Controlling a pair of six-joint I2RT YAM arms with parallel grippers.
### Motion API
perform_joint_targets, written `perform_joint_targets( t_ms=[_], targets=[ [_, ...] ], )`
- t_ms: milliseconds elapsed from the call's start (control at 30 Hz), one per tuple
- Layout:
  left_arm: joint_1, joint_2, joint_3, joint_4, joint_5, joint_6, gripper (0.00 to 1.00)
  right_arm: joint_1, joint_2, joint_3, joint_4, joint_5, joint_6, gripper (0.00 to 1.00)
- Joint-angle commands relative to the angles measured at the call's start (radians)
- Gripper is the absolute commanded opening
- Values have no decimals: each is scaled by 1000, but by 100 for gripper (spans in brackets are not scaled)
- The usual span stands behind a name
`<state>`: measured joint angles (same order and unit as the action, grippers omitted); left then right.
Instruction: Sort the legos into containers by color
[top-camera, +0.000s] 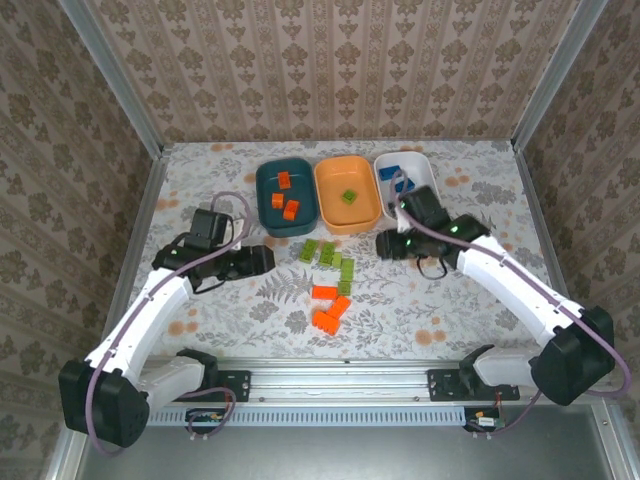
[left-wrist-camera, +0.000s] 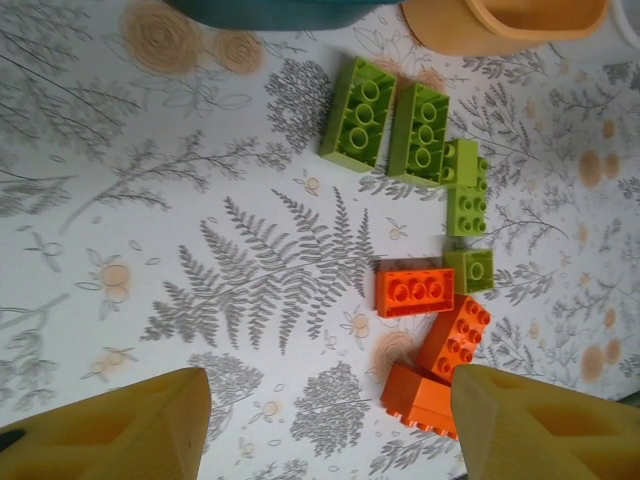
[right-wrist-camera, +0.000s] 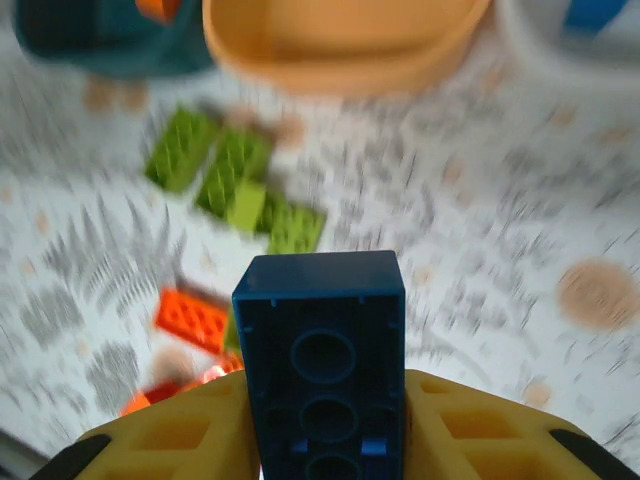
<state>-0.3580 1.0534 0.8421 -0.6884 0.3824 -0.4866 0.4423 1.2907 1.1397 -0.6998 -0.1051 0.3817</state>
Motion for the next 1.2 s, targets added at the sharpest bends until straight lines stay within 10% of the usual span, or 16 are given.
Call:
perform_joint_targets(
  t_ms=[0, 800, 1167],
  targets=[
    [-29, -10, -18, 66, 33, -64, 69, -98, 74, 114, -16, 13, 0, 37],
    [-47, 87, -40, 70, -17, -49, 76, -340, 925, 820, -145, 93, -63, 37],
    [-81, 71, -37, 65, -28, -40, 79, -344, 884, 811, -170, 86, -62, 68]
  ],
)
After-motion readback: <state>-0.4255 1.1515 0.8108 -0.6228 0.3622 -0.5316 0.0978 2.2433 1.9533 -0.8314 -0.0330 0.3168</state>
